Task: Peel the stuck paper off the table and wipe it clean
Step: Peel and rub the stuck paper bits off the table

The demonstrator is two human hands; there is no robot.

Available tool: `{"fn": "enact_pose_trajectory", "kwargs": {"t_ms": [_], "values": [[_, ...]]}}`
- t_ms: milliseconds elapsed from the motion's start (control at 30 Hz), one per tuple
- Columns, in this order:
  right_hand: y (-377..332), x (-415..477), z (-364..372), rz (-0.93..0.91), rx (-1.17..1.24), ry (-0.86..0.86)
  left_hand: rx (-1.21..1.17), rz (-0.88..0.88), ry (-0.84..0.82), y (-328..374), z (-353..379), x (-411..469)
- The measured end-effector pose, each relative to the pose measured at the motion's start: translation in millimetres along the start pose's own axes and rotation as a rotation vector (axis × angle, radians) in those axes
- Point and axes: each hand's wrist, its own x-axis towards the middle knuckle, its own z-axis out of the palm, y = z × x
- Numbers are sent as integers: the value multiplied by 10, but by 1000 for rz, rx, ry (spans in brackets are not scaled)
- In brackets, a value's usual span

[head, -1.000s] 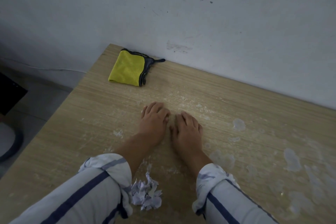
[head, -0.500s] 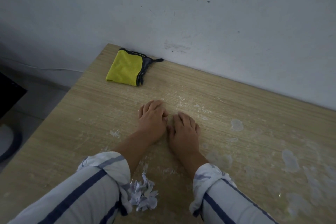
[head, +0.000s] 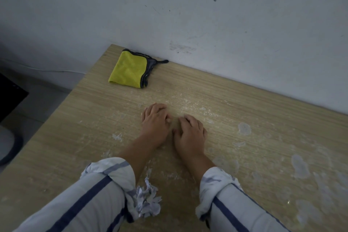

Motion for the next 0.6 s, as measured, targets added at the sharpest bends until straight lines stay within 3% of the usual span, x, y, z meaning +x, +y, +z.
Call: {"fn": "enact_pose_trajectory", "kwargs": {"t_ms": [600], "values": [[-115, 120, 21, 119, 92, 68, -19, 48, -3, -47, -5, -16]]}}
